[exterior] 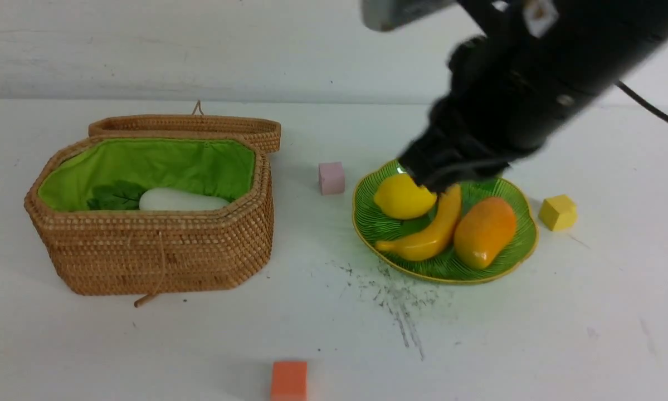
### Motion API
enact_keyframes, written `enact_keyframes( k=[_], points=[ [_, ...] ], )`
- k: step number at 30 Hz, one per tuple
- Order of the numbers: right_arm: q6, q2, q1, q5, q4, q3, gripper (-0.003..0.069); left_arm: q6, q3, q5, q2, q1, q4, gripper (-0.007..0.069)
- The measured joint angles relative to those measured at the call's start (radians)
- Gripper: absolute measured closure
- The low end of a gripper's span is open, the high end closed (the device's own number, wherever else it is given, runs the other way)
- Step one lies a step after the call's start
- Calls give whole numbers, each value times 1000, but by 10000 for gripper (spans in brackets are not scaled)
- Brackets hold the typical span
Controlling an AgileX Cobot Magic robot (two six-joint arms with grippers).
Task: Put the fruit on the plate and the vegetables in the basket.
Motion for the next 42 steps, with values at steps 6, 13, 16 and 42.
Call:
enact_keyframes(
  k=[6,13,16,42],
  points=[
    [153,-273,0,0,36,354,659,1,146,-108,-15,0,-60,638],
    [187,-428,0,2,37,520,657,1,188,-110,-15,0,-63,638],
    [187,-453,0,2,37,523,654,1,195,-102,-15,0,-63,638],
    [59,-960,-471,-15,-264,834,623,4,200,-59,-15,0,-63,630]
  ],
)
